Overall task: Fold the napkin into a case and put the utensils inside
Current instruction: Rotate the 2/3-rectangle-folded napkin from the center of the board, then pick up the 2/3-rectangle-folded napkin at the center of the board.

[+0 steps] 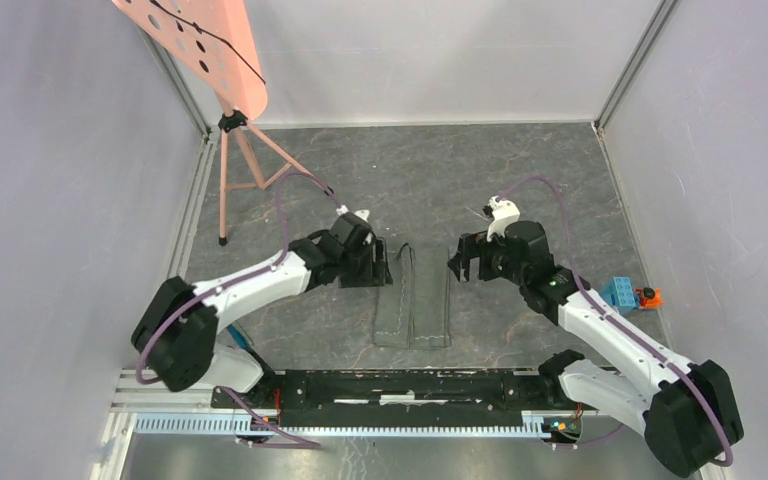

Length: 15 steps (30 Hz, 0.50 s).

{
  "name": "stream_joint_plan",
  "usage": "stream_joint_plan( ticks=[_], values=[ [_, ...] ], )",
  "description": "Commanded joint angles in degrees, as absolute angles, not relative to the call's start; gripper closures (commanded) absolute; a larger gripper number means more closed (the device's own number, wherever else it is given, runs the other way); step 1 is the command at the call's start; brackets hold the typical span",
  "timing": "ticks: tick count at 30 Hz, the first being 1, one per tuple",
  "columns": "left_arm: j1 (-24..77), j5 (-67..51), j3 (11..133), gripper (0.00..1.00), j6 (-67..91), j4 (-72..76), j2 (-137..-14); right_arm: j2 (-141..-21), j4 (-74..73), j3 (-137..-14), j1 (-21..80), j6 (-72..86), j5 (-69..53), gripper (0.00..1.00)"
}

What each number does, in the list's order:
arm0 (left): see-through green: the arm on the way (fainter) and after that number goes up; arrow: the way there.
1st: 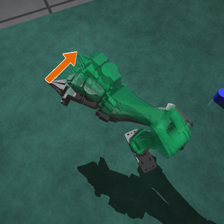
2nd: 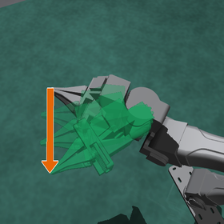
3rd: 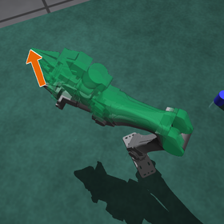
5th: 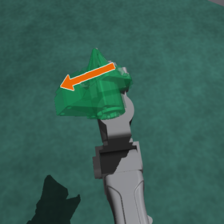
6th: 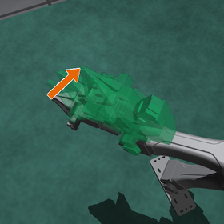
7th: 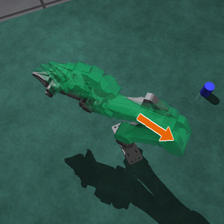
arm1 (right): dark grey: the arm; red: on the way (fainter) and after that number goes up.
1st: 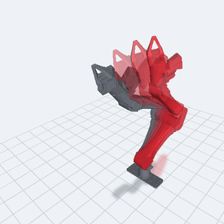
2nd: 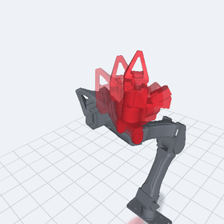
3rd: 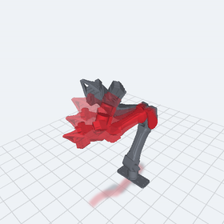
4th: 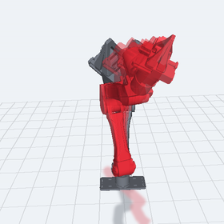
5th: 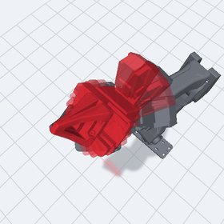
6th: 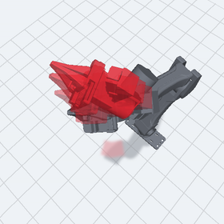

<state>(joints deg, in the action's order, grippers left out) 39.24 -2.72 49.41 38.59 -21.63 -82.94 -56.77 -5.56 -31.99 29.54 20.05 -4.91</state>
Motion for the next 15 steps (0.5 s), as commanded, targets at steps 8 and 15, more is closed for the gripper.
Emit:
stream_joint_plan(
  ticks=[8,15],
  values=[
    [61.47,2.74,51.42,0.32,47.99,-24.23,-78.18,-58.36,-15.1,-30.37,23.98,16.25,-8.14,0.09],
    [74.89,14.66,72.68,0.3,54.9,-41.71,-97.92,-61.91,-14.33,-28.11,12.32,19.93,-9.7,0.09]
  ],
)
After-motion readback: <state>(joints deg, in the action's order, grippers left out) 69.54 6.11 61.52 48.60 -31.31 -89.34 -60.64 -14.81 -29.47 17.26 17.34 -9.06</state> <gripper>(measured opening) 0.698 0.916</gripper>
